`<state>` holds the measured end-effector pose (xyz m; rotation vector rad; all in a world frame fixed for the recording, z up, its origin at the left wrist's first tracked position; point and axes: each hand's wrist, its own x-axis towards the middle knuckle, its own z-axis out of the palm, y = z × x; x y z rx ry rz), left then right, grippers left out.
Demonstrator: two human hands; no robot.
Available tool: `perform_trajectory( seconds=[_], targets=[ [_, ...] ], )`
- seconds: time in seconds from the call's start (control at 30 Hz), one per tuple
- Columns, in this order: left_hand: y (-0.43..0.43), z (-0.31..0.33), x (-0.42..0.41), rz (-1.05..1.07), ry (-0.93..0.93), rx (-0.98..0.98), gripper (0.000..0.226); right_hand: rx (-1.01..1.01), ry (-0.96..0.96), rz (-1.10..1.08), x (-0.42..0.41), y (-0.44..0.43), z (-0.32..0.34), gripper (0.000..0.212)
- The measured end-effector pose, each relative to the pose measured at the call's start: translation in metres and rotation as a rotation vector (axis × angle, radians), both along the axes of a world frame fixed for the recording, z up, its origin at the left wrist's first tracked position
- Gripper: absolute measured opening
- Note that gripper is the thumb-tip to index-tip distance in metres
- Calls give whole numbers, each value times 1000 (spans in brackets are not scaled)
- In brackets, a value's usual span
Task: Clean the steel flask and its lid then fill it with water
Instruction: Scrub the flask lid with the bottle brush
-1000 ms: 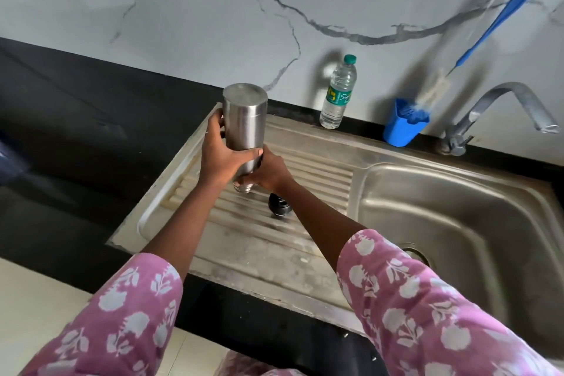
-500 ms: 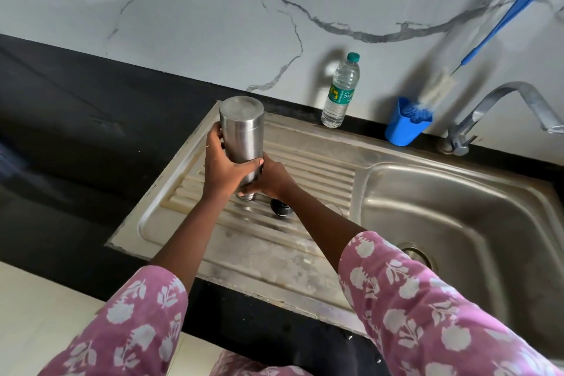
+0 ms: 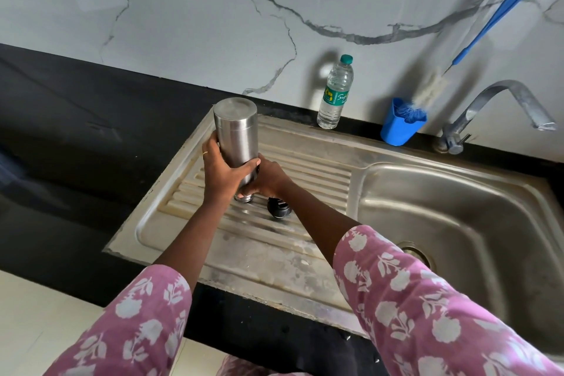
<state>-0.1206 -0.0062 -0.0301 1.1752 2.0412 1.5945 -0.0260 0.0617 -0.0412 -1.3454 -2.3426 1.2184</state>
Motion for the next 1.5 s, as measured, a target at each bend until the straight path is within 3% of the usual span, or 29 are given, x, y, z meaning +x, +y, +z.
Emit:
perform_trajectory(
  seconds=[0.4, 1.07, 1.27, 1.4, 1.5],
  targets=[
    [-6, -4, 3, 17, 27, 44, 99, 25, -8, 36, 1, 3, -2, 80],
    [-11, -13, 4, -55, -105, -12, 101, -3, 22, 80, 12, -3, 10, 91],
    [-19, -11, 14, 32, -49, 135, 107, 23, 49, 90, 18, -3, 14, 87],
    [-25, -12, 31, 261, 151, 361, 85, -8, 109, 67, 31, -4, 14, 82],
    [-22, -10, 59, 278, 278, 491, 56, 24, 192, -1, 50, -4, 17, 68]
  ],
)
